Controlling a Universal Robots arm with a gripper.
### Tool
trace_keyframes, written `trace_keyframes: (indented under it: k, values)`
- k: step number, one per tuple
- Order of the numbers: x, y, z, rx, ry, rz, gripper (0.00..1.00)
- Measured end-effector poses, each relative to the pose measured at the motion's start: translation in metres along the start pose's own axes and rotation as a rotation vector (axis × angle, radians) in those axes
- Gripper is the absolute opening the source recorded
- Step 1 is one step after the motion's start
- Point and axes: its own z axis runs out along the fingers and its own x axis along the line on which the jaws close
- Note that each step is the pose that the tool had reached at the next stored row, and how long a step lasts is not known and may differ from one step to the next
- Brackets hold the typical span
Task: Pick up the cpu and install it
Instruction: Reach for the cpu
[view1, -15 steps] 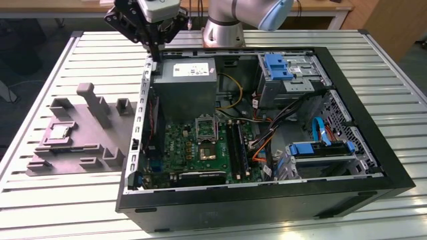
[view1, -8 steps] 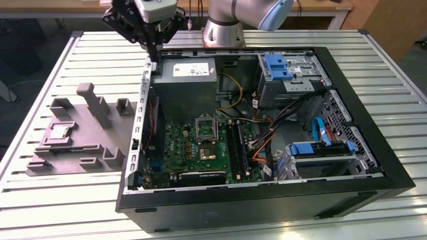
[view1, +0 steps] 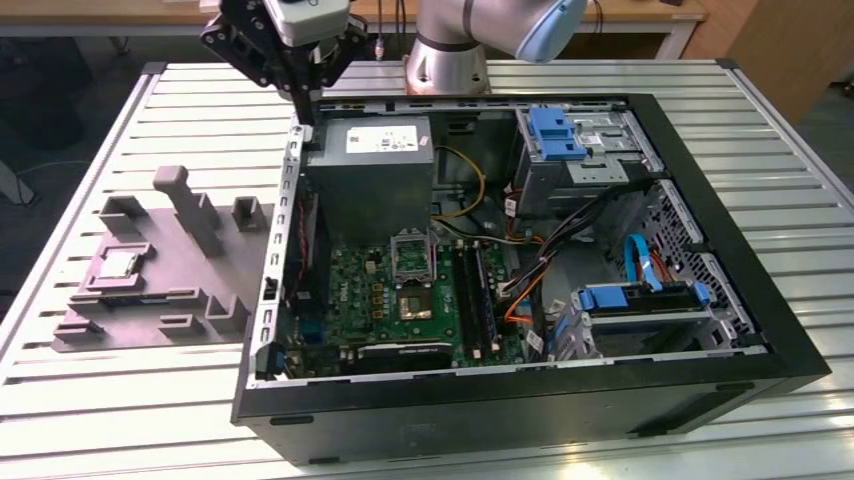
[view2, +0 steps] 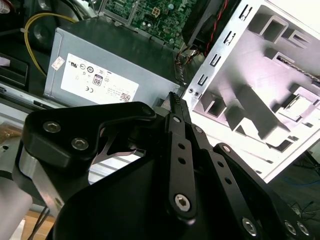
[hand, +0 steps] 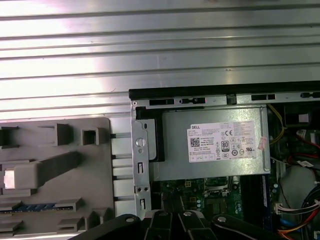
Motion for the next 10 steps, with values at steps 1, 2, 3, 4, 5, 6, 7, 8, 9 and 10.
trace_keyframes:
  k: [1, 2, 3, 4, 5, 6, 7, 8, 9, 10]
  values:
    - [0.0001, 0.0000, 0.0000, -0.0001, 0.0000, 0.000, 0.11]
    - [0.0003, 0.0000, 0.0000, 0.0000, 0.0000, 0.000, 0.11]
    - [0.0005, 0.0000, 0.0001, 0.0000, 0.0000, 0.000, 0.11]
    - [0.0007, -0.0001, 0.0001, -0.0001, -0.0001, 0.000, 0.11]
    - [0.0009, -0.0001, 0.0001, -0.0001, 0.0000, 0.000, 0.11]
    - [0.0011, -0.0001, 0.0002, -0.0001, -0.0001, 0.000, 0.11]
    - [0.0013, -0.0001, 0.0002, -0.0001, 0.0000, 0.000, 0.11]
    - [0.0024, -0.0002, 0.0004, -0.0001, 0.0000, 0.000, 0.11]
    - [0.0035, -0.0003, 0.0006, -0.0001, 0.0000, 0.000, 0.11]
    - [0.0036, -0.0003, 0.0007, 0.0000, 0.0000, 0.000, 0.11]
